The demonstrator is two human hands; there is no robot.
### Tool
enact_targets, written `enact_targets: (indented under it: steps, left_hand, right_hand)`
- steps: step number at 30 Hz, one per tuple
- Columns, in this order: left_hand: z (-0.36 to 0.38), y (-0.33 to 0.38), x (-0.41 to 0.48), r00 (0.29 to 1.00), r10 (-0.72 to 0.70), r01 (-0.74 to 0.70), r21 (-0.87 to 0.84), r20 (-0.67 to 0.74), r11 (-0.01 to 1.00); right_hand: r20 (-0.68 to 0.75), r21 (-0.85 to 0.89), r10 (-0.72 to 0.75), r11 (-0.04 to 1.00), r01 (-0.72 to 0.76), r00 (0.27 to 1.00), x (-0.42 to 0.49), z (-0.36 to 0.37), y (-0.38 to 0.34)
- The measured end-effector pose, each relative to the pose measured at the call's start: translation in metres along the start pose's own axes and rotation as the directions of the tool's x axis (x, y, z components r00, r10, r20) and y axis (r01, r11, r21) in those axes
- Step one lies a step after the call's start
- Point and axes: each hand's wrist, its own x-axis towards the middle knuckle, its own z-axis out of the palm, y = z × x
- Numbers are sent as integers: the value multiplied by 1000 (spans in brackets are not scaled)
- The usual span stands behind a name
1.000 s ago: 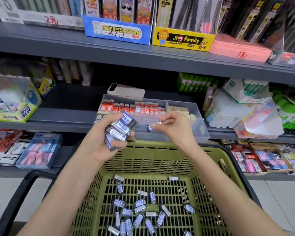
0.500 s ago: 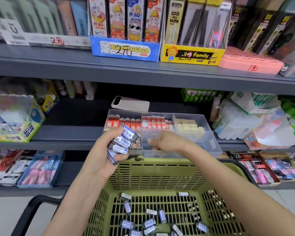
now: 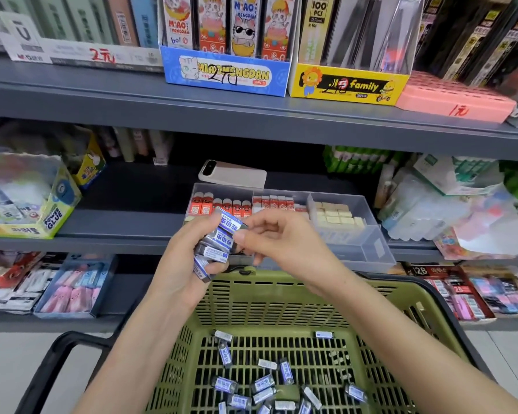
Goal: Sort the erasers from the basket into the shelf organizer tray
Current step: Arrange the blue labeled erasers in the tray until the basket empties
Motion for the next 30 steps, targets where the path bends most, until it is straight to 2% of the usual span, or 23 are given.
enact_targets:
  steps: [3,5,9,10,11,13,15,18,20,23,30]
  left_hand:
    - [1,0,-3,1000,17,-17,81,6,997]
    - [4,-2,-7,1000,19,-23,156,23,988]
    - [12,-6,-15,994,-19,-2,194,105,981]
    - [12,-5,-16,994,-25,5,175,111,985]
    - [10,-4,-16,994,-29,12,153,106,988]
    - [7,-2,-14,995,-38,29,99,91,995]
    - [4,-2,-13,997,-45,41,52,70,998]
    - [2,-3,-13,998,-45,45,2,45,999]
    - [1,-3,-12,998,-47,48,-25,28,999]
    - [1,-5,-11,998,-55,56,-38,21,998]
    - [2,-9,-11,996,-36,40,-41,87,998]
  right_hand:
    - [-91,67,23,998,-17,996,-1,5,-7]
    - [-149,176,41,984,-14,988,1,4,-9]
    - [-156,408,75,913,-5,985,10,-9,-10]
    - [-162,377,93,926,-26,982,12,-16,-10]
    - [-161,271,109,961,-62,981,14,-25,-7]
    - [-122,-107,141,982,-154,982,19,-40,1]
    - [-79,-422,200,881,-214,977,25,-45,12]
    - [-90,-662,253,708,-248,963,34,-39,25]
    - [-97,-724,220,654,-221,971,38,-33,30]
    - [-93,-701,221,678,-222,971,41,-28,37]
    - [-60,-679,330,678,-281,942,43,-36,43]
